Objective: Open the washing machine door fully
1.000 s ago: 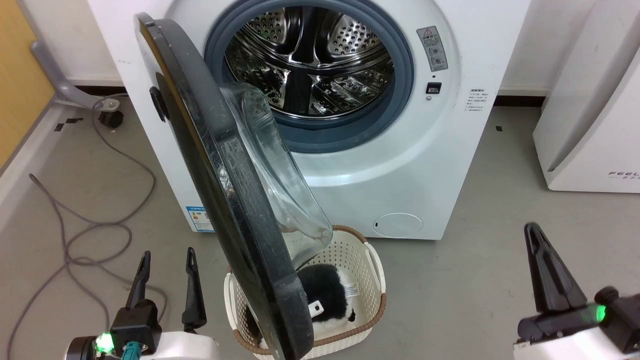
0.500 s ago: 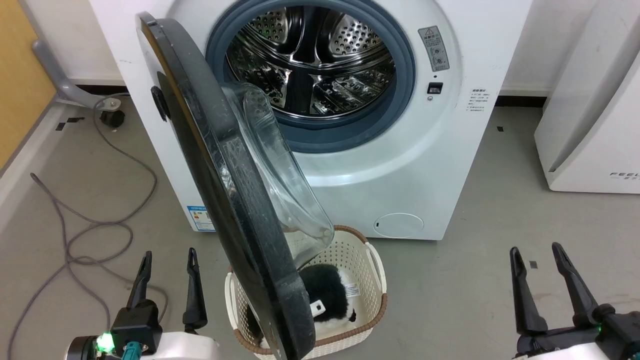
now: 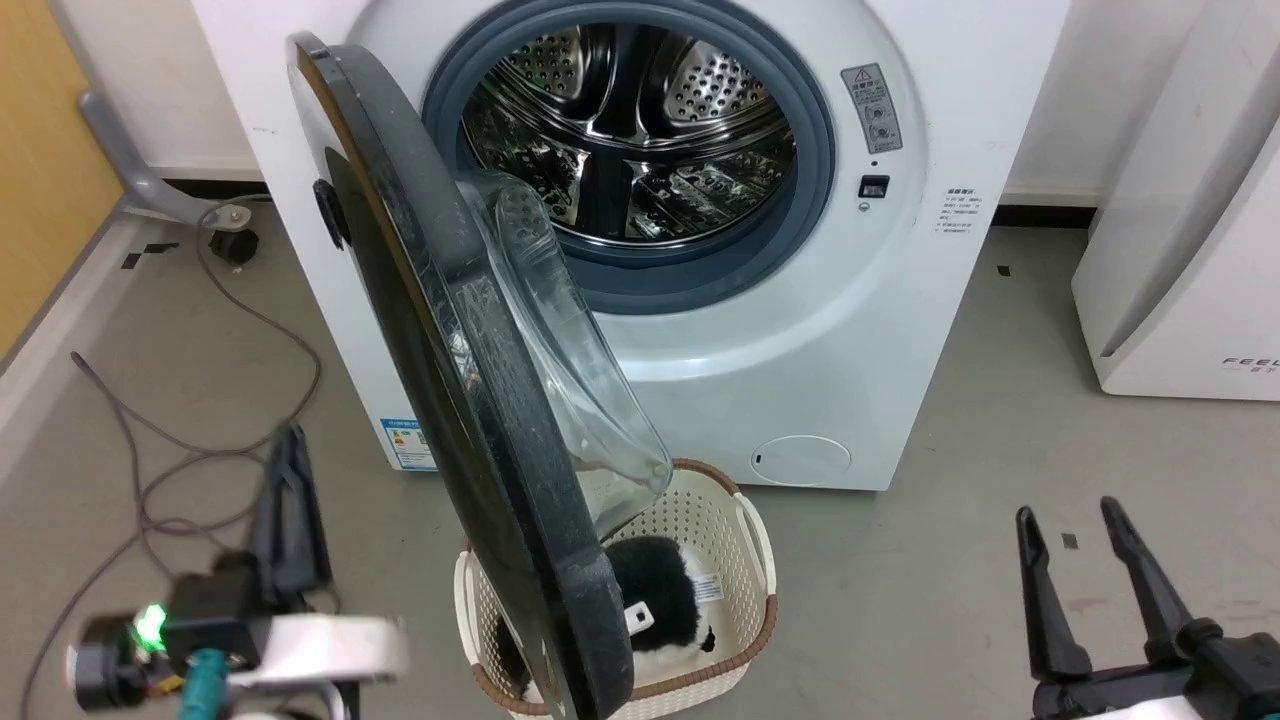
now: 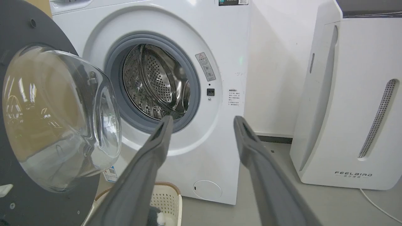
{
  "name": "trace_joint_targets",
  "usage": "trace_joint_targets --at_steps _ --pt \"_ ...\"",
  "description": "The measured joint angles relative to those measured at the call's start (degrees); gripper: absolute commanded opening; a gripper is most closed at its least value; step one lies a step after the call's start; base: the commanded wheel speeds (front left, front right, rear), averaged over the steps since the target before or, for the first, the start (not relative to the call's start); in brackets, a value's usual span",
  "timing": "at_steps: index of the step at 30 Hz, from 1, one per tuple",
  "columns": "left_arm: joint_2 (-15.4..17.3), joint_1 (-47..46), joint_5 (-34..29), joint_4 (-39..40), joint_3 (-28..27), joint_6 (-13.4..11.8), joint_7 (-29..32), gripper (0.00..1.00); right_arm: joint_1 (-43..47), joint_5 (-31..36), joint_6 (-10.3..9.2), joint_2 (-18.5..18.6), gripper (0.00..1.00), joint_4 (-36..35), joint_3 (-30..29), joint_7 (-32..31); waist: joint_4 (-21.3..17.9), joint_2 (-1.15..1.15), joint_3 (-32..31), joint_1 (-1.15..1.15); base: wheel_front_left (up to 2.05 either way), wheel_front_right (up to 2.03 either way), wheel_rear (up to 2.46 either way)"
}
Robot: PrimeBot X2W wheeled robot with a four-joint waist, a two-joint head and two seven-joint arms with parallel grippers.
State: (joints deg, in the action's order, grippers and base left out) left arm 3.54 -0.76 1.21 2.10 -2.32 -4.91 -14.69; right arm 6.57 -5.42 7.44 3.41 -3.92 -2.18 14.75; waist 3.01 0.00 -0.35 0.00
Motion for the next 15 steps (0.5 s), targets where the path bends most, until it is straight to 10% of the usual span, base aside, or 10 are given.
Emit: trace_joint_targets --at_steps 15 --pt "-0.03 -5.4 1.04 17.59 5.19 3.48 -0.05 0.0 0.79 0.22 0.0 -0.21 1.0 -0.97 -0.32 0.0 -0.58 0.0 -0.95 0.0 0.0 0.0 0.0"
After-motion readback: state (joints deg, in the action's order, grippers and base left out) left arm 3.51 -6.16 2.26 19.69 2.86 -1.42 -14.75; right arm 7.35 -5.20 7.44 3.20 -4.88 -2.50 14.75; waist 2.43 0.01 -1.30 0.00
